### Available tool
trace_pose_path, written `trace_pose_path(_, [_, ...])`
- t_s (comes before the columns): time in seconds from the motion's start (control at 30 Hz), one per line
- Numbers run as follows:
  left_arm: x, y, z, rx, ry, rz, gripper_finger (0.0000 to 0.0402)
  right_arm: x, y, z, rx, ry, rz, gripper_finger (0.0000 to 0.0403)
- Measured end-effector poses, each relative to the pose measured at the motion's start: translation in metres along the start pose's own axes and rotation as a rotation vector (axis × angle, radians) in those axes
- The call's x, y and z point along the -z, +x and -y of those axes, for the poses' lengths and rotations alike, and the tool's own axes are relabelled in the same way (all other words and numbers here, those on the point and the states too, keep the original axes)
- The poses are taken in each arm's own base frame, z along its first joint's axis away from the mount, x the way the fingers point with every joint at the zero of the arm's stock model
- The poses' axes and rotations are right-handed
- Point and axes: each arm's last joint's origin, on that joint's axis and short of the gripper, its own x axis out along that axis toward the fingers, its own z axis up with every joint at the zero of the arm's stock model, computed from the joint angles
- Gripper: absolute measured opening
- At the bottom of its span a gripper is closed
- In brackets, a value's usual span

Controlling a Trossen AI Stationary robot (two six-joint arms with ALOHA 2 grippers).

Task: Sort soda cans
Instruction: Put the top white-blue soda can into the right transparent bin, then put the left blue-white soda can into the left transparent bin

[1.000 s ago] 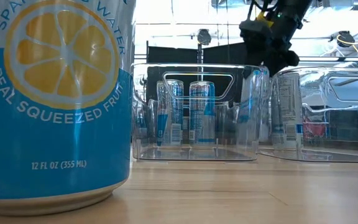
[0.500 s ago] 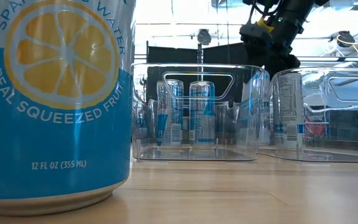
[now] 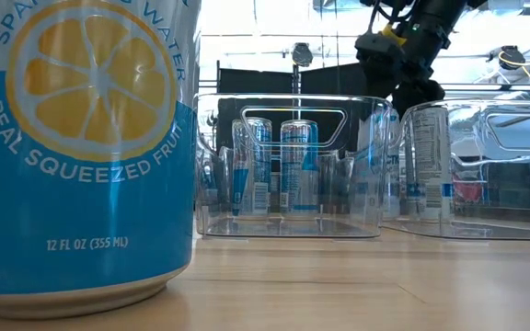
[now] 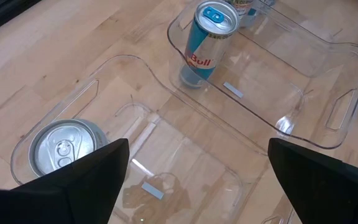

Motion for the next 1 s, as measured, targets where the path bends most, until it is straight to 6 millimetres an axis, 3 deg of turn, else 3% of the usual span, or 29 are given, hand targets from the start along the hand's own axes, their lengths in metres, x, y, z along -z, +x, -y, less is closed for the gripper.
trace_pose_path(0.17, [0.0, 0.0, 0.0, 0.008, 0.0, -0.009, 0.0393, -0.002, -0.008, 0.001, -0.004, 0.0, -0.003, 0.0327])
trace_pose_path(0.57, [0.0, 0.0, 0.0, 0.009, 0.0, -0.011, 0.0393, -0.032, -0.068, -0.008, -0.129, 0.035, 0.078, 0.0336])
trace_pose_path(0.7, [0.0, 0.0, 0.0, 0.012, 0.001, -0.014, 0.0393, -0.027, -0.078, -0.016, -0.184, 0.036, 0.067, 0.0336])
trace_pose_path(1.0, [0.001, 0.0, 0.001, 0.024, 0.001, -0.029, 0.0393, 0.004, -0.089, -0.033, -0.181, 0.021, -0.017, 0.0336])
